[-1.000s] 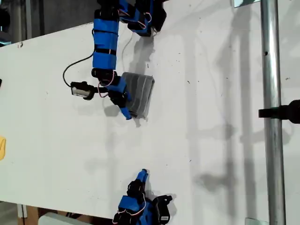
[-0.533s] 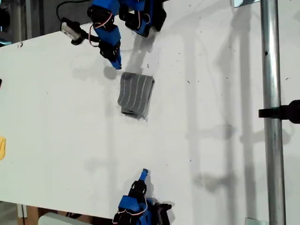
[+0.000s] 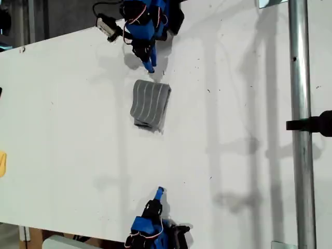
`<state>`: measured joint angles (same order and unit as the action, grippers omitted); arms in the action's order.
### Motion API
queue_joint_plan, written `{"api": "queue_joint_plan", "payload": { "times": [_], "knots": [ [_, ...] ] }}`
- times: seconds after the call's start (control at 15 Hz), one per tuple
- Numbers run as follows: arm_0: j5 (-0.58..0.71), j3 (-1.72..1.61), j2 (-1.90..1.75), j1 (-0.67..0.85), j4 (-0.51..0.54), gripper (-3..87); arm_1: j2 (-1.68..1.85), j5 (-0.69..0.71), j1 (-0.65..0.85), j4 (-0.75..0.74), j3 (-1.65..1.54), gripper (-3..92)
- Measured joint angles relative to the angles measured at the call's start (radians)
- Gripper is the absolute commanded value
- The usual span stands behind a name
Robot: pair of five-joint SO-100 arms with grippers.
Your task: Grasp corners of a towel and fold twice.
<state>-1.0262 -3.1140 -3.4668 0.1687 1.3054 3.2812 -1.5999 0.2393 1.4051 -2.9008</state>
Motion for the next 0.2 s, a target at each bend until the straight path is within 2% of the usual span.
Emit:
{"api": "queue_joint_plan", "payload": {
  "times": [0.07,0.2],
  "knots": [
    [0.0,0.0,0.0,0.0,0.0,6.7,0.002,-0.003,-0.014,0.002,0.0,14.4],
    [0.0,0.0,0.0,0.0,0.0,6.7,0.002,0.097,0.009,0.003,0.0,14.4]
  ]
}}
